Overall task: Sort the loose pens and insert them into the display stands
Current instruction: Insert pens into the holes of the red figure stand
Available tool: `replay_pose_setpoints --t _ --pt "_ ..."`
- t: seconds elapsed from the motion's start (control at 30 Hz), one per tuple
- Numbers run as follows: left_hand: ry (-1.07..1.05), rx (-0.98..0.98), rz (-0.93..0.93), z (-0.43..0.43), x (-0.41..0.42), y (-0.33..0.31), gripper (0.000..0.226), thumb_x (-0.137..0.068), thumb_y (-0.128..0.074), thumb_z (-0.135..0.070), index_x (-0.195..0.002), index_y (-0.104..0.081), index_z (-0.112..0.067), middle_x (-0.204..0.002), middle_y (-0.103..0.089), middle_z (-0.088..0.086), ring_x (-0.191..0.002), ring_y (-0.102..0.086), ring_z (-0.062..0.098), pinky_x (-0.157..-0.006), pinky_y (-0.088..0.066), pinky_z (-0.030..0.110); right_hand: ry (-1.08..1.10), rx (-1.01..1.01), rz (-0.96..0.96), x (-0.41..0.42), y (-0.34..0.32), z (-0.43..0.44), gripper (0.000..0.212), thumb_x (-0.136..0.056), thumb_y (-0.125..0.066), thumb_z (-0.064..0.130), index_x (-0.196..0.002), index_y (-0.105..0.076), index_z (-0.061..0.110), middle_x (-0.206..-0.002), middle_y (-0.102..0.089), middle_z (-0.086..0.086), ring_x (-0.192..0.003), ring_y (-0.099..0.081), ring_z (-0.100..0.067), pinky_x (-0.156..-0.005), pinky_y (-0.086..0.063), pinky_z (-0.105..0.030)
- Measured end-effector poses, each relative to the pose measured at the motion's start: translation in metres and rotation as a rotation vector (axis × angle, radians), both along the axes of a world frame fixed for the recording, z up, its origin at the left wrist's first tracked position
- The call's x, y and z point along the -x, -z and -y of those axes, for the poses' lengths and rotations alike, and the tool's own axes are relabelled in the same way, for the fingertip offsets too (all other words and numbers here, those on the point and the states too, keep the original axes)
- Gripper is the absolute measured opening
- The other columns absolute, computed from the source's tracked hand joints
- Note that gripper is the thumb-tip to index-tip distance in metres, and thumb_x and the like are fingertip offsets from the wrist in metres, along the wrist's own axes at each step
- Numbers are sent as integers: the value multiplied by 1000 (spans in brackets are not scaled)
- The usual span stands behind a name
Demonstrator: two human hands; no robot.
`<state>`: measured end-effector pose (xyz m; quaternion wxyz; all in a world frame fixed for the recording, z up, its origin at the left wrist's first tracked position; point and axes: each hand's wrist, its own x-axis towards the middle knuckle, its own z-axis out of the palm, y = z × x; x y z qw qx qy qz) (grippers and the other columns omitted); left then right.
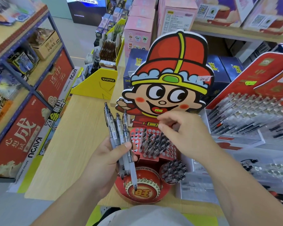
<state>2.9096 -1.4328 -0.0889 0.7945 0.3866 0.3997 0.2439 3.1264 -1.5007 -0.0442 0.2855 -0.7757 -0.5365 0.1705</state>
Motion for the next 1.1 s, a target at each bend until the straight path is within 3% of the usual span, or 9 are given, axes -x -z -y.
replay_pose_setpoints --t 0.07,0.17,0.27,0.43,0.6,0.73,0.93,1.0,1.1 --pt "35 -26 -1 2 1 -2 29 -81 -80 -28 -104 -66 -21 -84 -65 8 -73 -66 26 -74 -48 45 52 -59 -183 15 -11 1 11 -90 -70 28 -100 -74 32 -85 -70 19 -87 -64 2 -74 -49 -11" --pt "88 -73 12 5 -1 -6 25 -80 -73 -28 -105 -72 -30 -92 -70 8 -75 -67 24 -69 -53 36 20 6 -449 36 -14 0 9 -89 -74 31 -97 -74 28 -82 -71 9 -78 -68 -10 -71 -59 -32" --pt "120 -138 10 8 -3 -9 33 -81 -70 -24 -113 -71 -32 -95 -72 6 -76 -67 22 -69 -56 31 44 22 -598 50 -11 -1 13 -84 -80 28 -94 -74 24 -79 -73 4 -69 -68 -13 -67 -61 -39" --pt "132 -161 7 11 -5 -14 33 -85 -77 -19 -115 -70 -30 -91 -70 8 -77 -65 21 -68 -56 27 110 24 -660 56 -7 -1 19 -82 -82 19 -95 -71 24 -78 -74 1 -63 -66 -12 -66 -61 -43" --pt "157 -130 -1 10 -4 -13 36 -83 -69 -19 -118 -67 -24 -104 -75 8 -91 -71 22 -78 -56 31 204 -13 -824 50 -9 1 24 -85 -77 8 -105 -71 19 -74 -70 -8 -61 -66 -16 -58 -56 -28" --pt "208 -108 1 10 -3 -11 39 -86 -75 -16 -123 -64 -19 -112 -75 10 -100 -72 23 -79 -55 31 232 -28 -874 41 -10 4 19 -84 -77 6 -101 -73 14 -78 -66 -13 -62 -66 -19 -59 -55 -29" --pt "127 -91 -64 4 -5 -9 41 -75 -73 -28 -114 -64 -19 -86 -72 5 -73 -64 24 -68 -50 39 212 -104 -1052 12 -28 13 27 -75 -73 12 -101 -70 3 -93 -74 -20 -67 -68 -18 -60 -58 -25" --pt "90 -94 -80 1 -2 -6 43 -74 -74 -31 -113 -62 -18 -83 -68 8 -71 -63 24 -70 -47 44 238 -206 -1023 -2 -37 18 27 -77 -69 11 -102 -69 1 -91 -75 -16 -69 -69 -19 -63 -60 -25" --pt "73 -99 -111 -1 2 -4 41 -73 -73 -30 -111 -62 -18 -84 -67 10 -68 -65 19 -55 -48 32 258 -315 -854 -16 -44 23 13 -85 -67 4 -98 -71 6 -89 -76 -13 -74 -72 -23 -68 -61 -29"
